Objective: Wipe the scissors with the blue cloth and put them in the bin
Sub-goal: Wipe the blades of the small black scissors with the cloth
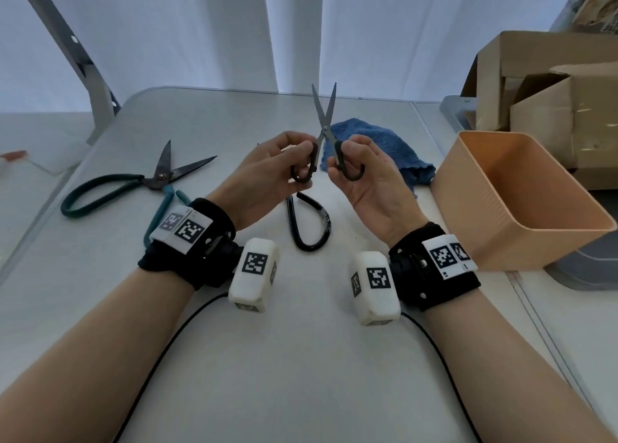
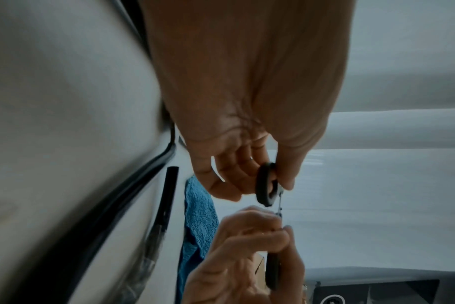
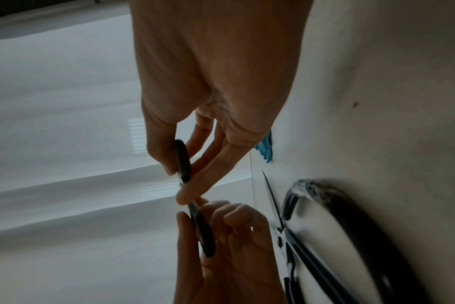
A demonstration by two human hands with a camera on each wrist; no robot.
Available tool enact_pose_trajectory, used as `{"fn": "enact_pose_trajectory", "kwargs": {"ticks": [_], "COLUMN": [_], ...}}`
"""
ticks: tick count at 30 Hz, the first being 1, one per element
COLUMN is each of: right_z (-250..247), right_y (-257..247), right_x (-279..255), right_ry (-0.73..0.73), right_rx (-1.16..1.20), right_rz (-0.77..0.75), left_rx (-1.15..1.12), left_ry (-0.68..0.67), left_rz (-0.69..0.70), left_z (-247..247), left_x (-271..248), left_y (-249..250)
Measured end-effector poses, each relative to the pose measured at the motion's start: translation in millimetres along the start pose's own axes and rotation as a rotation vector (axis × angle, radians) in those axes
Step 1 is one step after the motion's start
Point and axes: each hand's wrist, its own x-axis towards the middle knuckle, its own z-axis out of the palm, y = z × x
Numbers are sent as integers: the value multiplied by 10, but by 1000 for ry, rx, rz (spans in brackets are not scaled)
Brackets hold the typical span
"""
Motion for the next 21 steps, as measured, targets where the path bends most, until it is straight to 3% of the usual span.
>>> {"fn": "enact_pose_trajectory", "kwargs": {"ticks": [9,14,18,21], "right_z": [-87,-60,-90,-221], "right_y": [-131,-91,-78,-96], "right_x": [-110,-139,-89,-32], "right_ry": [-77,-130,83,266], "right_rx": [-95,-174,-217,-425], "right_rz": [15,66,-14,-150], "left_rx": [60,127,66,32], "left_ry": [6,74,156,188], "left_rz": [26,37,47,67], "left_z": [-41,-15,-19,-30], "left_x": [-33,-66,-51,-39], "left_y": [-10,-24,-48,-53]}}
